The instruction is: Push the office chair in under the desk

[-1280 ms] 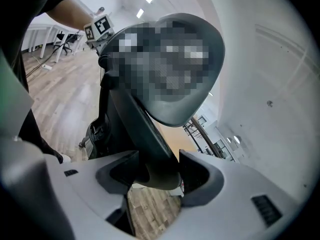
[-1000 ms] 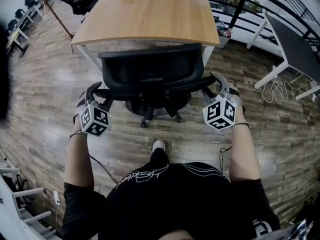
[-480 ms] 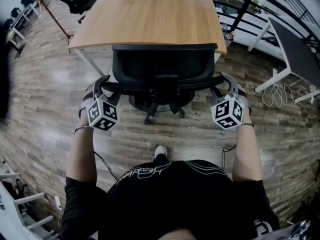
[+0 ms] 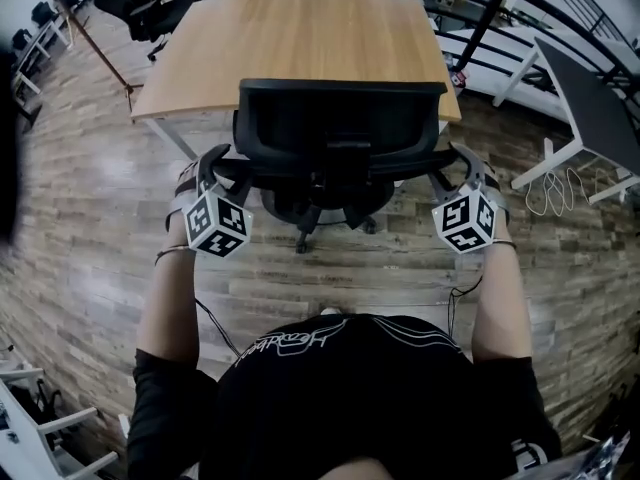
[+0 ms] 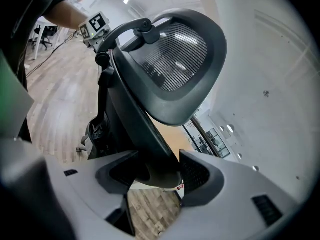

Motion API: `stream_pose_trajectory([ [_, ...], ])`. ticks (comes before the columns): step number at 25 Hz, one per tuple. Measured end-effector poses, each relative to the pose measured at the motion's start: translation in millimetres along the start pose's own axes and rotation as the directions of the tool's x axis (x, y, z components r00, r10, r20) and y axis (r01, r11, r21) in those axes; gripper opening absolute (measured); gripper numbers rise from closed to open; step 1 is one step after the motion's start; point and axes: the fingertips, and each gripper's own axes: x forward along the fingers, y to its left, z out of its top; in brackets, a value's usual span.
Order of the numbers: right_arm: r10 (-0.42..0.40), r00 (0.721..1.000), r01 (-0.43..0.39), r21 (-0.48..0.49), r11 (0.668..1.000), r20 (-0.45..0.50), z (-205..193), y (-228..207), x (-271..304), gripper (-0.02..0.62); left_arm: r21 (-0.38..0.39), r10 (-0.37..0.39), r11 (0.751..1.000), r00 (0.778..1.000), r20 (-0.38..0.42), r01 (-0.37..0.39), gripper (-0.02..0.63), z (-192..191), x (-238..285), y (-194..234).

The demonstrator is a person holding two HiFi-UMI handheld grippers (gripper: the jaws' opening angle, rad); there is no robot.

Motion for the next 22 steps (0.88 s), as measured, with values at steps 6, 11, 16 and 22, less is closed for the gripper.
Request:
stream_pose_trajectory([
  [6, -0.011, 1.000, 0.011, 0.000, 1.000, -0.020, 1.0, -6.2, 17.4, 0.272, 0.008, 0.001, 1.000, 1.000, 0.011, -0.001, 0.262, 0.5, 18.8, 11.9],
  [11, -0.023, 0.999, 0.023, -0.007, 1.000, -0.033, 0.3, -10.3, 28.3, 0.272, 0.009, 0.017, 1.000, 1.000, 0.021, -0.018, 0.262, 1.1, 29.4, 16.7],
  [16, -0.031, 0.999, 0.031, -0.016, 0.999, -0.025, -0.8, -10.2, 36.3, 0.272, 0.008, 0.033, 0.999, 0.999, 0.018, -0.033, 0.262, -0.8, 35.4, 16.9],
  [22, -0.055, 0.999, 0.054, -0.018, 0.998, -0.004, -6.2, -12.2, 53.3, 0.272, 0.004, 0.055, 0.998, 0.998, 0.010, -0.055, 0.262, -3.1, 50.2, 14.2],
])
